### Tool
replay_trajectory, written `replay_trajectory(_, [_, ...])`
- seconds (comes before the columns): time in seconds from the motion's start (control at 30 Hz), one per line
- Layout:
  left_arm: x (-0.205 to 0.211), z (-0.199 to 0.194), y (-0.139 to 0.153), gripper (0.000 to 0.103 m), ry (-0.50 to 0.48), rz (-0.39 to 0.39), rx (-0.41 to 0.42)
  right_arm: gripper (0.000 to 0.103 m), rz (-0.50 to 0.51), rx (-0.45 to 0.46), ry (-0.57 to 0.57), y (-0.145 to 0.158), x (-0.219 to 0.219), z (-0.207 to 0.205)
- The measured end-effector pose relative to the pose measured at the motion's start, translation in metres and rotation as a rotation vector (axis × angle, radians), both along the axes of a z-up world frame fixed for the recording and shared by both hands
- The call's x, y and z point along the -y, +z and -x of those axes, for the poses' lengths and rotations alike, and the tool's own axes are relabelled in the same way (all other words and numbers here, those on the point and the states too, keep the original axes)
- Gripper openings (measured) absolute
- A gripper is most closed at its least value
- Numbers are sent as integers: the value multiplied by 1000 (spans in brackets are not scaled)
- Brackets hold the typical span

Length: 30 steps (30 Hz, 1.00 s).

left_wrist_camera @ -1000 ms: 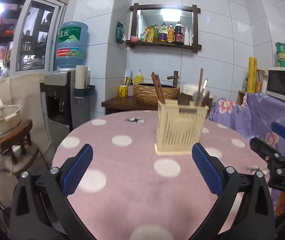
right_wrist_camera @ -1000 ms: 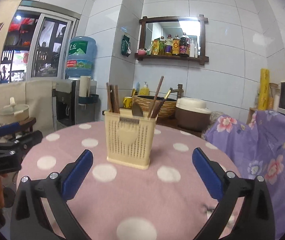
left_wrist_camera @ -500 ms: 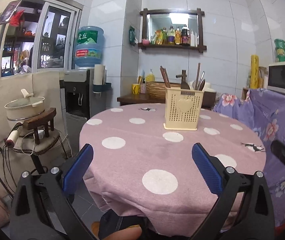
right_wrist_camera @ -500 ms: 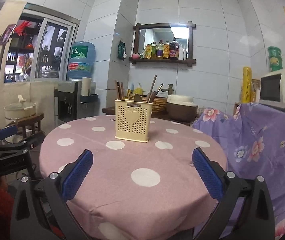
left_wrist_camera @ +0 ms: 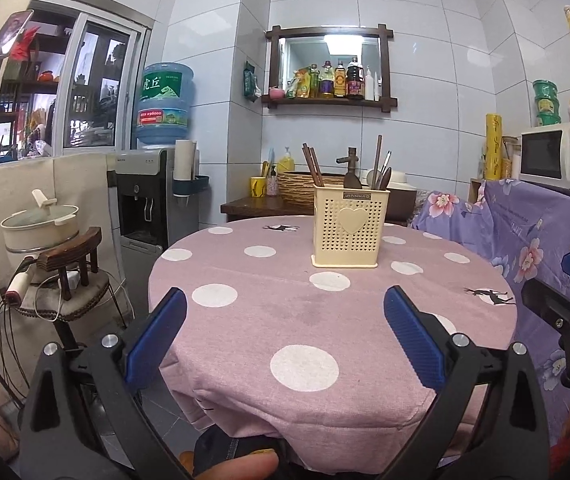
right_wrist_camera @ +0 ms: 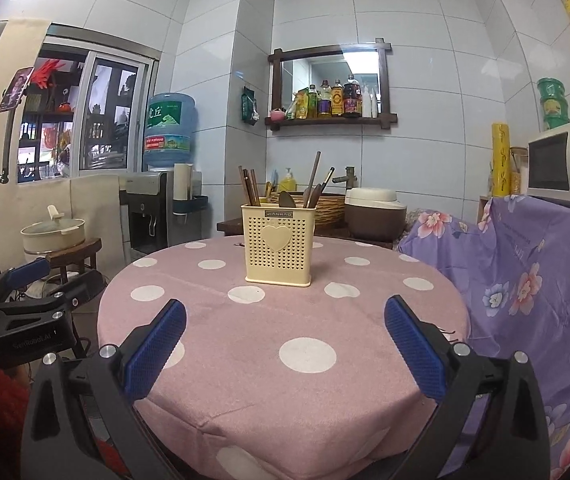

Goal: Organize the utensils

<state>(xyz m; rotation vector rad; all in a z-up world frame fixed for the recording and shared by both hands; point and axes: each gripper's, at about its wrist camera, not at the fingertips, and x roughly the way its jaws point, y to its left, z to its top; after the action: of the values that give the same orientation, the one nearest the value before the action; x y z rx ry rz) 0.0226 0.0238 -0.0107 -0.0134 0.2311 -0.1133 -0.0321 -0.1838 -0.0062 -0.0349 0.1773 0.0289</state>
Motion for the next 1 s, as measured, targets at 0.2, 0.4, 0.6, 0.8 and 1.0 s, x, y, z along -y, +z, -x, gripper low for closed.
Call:
replay_trajectory(0.2, [3, -2, -1, 97, -9, -7, -3, 98, -4, 0, -5, -1, 2, -1])
replay_trajectory(0.4, [3, -2, -1, 97, -11, -14, -3, 98, -6, -3, -4, -1, 1, -1])
replay_trajectory(0.6, [4, -2, -1, 97, -21, -15, -4, 98, -7, -4, -3, -1, 2, -1])
replay_trajectory(0.8, [5, -3, -1, 97, -26, -17, -8, 98, -8, -7, -4, -1, 1, -2])
replay_trajectory(1.0, [3, -2, 1, 97, -35, -3, -2, 98, -5, -5, -7, -3, 1, -2])
